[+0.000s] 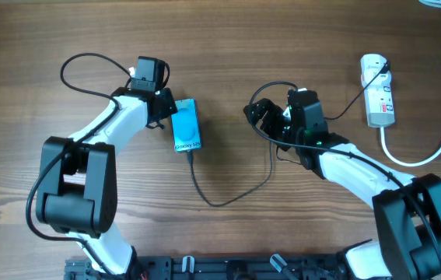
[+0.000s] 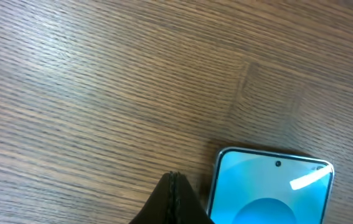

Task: Plug charger to phone and switch on socket
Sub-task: 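Lower the phone flat onto the table with the left gripper and release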

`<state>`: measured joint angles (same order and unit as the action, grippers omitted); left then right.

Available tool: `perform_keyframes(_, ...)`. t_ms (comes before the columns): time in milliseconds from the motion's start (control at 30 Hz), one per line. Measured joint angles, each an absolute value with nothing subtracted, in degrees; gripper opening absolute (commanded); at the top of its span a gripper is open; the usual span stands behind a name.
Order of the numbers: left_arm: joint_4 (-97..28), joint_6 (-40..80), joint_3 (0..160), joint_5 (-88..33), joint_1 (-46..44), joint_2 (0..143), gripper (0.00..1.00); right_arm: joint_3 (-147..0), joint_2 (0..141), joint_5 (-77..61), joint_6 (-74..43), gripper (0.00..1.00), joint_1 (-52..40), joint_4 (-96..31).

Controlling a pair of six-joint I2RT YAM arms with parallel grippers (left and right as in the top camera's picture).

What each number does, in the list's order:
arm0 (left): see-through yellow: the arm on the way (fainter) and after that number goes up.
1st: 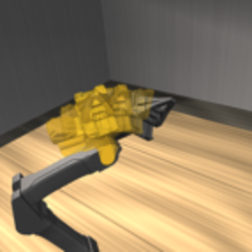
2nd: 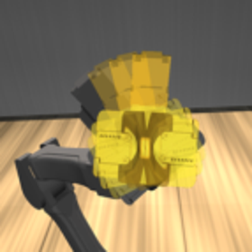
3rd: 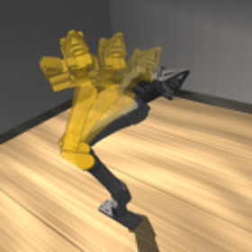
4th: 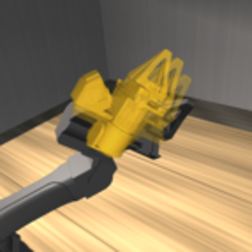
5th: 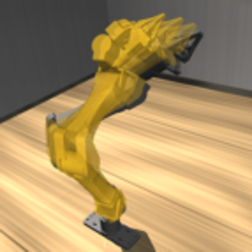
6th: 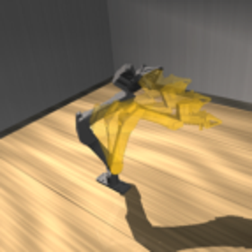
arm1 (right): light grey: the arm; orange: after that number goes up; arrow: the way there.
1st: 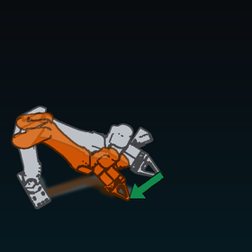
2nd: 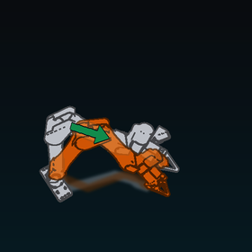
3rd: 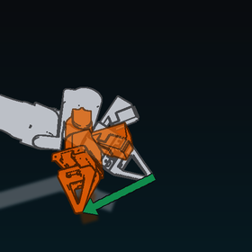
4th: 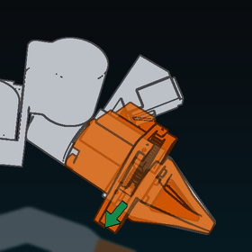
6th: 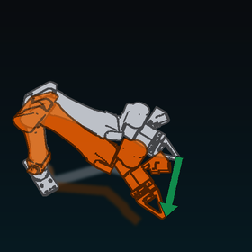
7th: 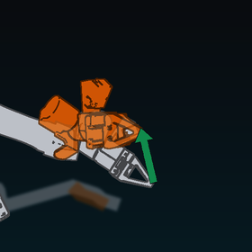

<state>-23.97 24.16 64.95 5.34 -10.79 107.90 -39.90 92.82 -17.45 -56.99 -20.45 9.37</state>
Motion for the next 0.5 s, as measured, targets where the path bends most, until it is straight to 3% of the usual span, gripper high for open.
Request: perform_keyframes(500, -22.37, 24.38, 64.99, 5.45, -10.79, 110.69, 0.11, -39.9, 92.82, -17.45, -56.97, 1.0, -20.45, 9.39)
